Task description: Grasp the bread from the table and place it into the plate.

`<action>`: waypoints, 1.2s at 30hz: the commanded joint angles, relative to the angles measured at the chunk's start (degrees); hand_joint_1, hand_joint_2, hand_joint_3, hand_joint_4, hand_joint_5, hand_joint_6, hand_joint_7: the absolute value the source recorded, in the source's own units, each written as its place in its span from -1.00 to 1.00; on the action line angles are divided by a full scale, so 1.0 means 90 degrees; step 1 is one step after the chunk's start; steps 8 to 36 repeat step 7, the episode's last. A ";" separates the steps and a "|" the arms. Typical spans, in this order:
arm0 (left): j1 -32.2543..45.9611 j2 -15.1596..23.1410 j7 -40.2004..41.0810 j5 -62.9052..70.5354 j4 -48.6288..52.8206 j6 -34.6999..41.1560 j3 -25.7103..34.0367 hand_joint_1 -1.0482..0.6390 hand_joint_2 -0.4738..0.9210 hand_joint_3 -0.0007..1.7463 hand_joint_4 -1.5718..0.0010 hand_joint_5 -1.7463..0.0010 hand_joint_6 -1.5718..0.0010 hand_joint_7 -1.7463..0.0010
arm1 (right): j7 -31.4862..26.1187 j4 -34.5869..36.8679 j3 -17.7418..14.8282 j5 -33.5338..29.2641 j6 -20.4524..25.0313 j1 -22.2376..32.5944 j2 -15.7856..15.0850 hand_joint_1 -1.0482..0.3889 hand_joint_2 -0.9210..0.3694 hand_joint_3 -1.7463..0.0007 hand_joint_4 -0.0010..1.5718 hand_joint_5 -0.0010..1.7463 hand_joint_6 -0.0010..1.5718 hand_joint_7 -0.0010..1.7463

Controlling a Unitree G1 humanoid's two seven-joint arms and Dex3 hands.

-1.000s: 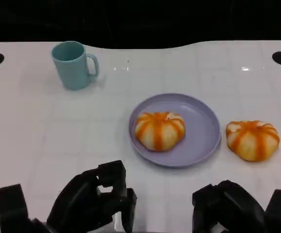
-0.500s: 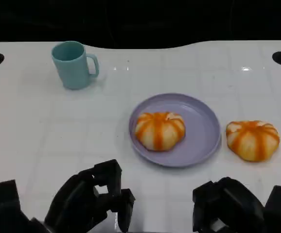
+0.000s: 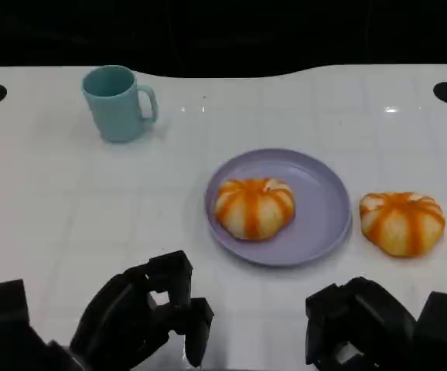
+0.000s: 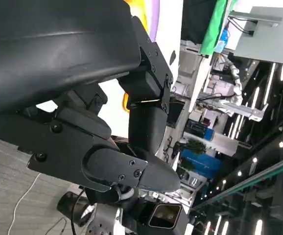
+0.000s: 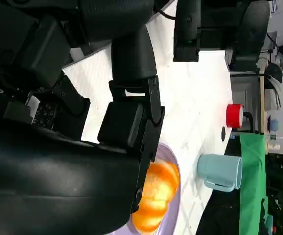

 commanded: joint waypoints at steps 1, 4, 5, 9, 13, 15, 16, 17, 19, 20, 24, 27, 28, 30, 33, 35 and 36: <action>-0.0046 0.0034 -0.0125 0.0010 0.0013 0.0034 0.0099 -0.72 0.99 -0.92 -0.28 -1.00 -0.03 -1.00 | 0.0008 0.0010 -0.0056 0.0063 -0.0040 -0.0011 -0.0037 -1.00 0.23 -0.38 0.92 0.46 1.00 0.10; -0.0037 0.0034 -0.0128 0.0011 -0.0007 0.0042 0.0128 -0.71 1.00 -0.92 -0.27 -1.00 -0.02 -1.00 | 0.0057 0.0030 -0.0089 0.0173 -0.0004 -0.0009 -0.0010 -1.00 0.24 -0.38 0.93 0.47 1.00 0.10; -0.0035 0.0033 -0.0120 0.0035 -0.0010 0.0022 0.0132 -0.70 1.00 -0.92 -0.27 -1.00 -0.02 -1.00 | 0.0068 0.0050 -0.0092 0.0189 -0.0032 -0.0013 -0.0013 -1.00 0.25 -0.38 0.94 0.47 1.00 0.10; -0.0033 0.0030 -0.0095 0.0093 -0.0014 -0.0026 0.0133 -0.70 1.00 -0.91 -0.27 -1.00 -0.02 -1.00 | 0.0086 0.0079 -0.0098 0.0204 -0.0056 -0.0024 -0.0031 -1.00 0.24 -0.38 0.94 0.47 1.00 0.08; -0.0033 0.0030 -0.0095 0.0093 -0.0014 -0.0026 0.0133 -0.70 1.00 -0.91 -0.27 -1.00 -0.02 -1.00 | 0.0086 0.0079 -0.0098 0.0204 -0.0056 -0.0024 -0.0031 -1.00 0.24 -0.38 0.94 0.47 1.00 0.08; -0.0033 0.0030 -0.0095 0.0093 -0.0014 -0.0026 0.0133 -0.70 1.00 -0.91 -0.27 -1.00 -0.02 -1.00 | 0.0086 0.0079 -0.0098 0.0204 -0.0056 -0.0024 -0.0031 -1.00 0.24 -0.38 0.94 0.47 1.00 0.08; -0.0033 0.0030 -0.0095 0.0093 -0.0014 -0.0026 0.0133 -0.70 1.00 -0.91 -0.27 -1.00 -0.02 -1.00 | 0.0086 0.0079 -0.0098 0.0204 -0.0056 -0.0024 -0.0031 -1.00 0.24 -0.38 0.94 0.47 1.00 0.08; -0.0033 0.0030 -0.0095 0.0093 -0.0014 -0.0026 0.0133 -0.70 1.00 -0.91 -0.27 -1.00 -0.02 -1.00 | 0.0086 0.0079 -0.0098 0.0204 -0.0056 -0.0024 -0.0031 -1.00 0.24 -0.38 0.94 0.47 1.00 0.08; -0.0033 0.0030 -0.0095 0.0093 -0.0014 -0.0026 0.0133 -0.70 1.00 -0.91 -0.27 -1.00 -0.02 -1.00 | 0.0086 0.0079 -0.0098 0.0204 -0.0056 -0.0024 -0.0031 -1.00 0.24 -0.38 0.94 0.47 1.00 0.08; -0.0033 0.0030 -0.0095 0.0093 -0.0014 -0.0026 0.0133 -0.70 1.00 -0.91 -0.27 -1.00 -0.02 -1.00 | 0.0086 0.0079 -0.0098 0.0204 -0.0056 -0.0024 -0.0031 -1.00 0.24 -0.38 0.94 0.47 1.00 0.08; -0.0033 0.0030 -0.0095 0.0093 -0.0014 -0.0026 0.0133 -0.70 1.00 -0.91 -0.27 -1.00 -0.02 -1.00 | 0.0086 0.0079 -0.0098 0.0204 -0.0056 -0.0024 -0.0031 -1.00 0.24 -0.38 0.94 0.47 1.00 0.08; -0.0033 0.0030 -0.0095 0.0093 -0.0014 -0.0026 0.0133 -0.70 1.00 -0.91 -0.27 -1.00 -0.02 -1.00 | 0.0086 0.0079 -0.0098 0.0204 -0.0056 -0.0024 -0.0031 -1.00 0.24 -0.38 0.94 0.47 1.00 0.08; -0.0033 0.0030 -0.0095 0.0093 -0.0014 -0.0026 0.0133 -0.70 1.00 -0.91 -0.27 -1.00 -0.02 -1.00 | 0.0086 0.0079 -0.0098 0.0204 -0.0056 -0.0024 -0.0031 -1.00 0.24 -0.38 0.94 0.47 1.00 0.08; -0.0033 0.0030 -0.0095 0.0093 -0.0014 -0.0026 0.0133 -0.70 1.00 -0.91 -0.27 -1.00 -0.02 -1.00 | 0.0086 0.0079 -0.0098 0.0204 -0.0056 -0.0024 -0.0031 -1.00 0.24 -0.38 0.94 0.47 1.00 0.08; -0.0033 0.0030 -0.0095 0.0093 -0.0014 -0.0026 0.0133 -0.70 1.00 -0.91 -0.27 -1.00 -0.02 -1.00 | 0.0086 0.0079 -0.0098 0.0204 -0.0056 -0.0024 -0.0031 -1.00 0.24 -0.38 0.94 0.47 1.00 0.08; -0.0033 0.0030 -0.0095 0.0093 -0.0014 -0.0026 0.0133 -0.70 1.00 -0.91 -0.27 -1.00 -0.02 -1.00 | 0.0086 0.0079 -0.0098 0.0204 -0.0056 -0.0024 -0.0031 -1.00 0.24 -0.38 0.94 0.47 1.00 0.08; -0.0033 0.0030 -0.0095 0.0093 -0.0014 -0.0026 0.0133 -0.70 1.00 -0.91 -0.27 -1.00 -0.02 -1.00 | 0.0086 0.0079 -0.0098 0.0204 -0.0056 -0.0024 -0.0031 -1.00 0.24 -0.38 0.94 0.47 1.00 0.08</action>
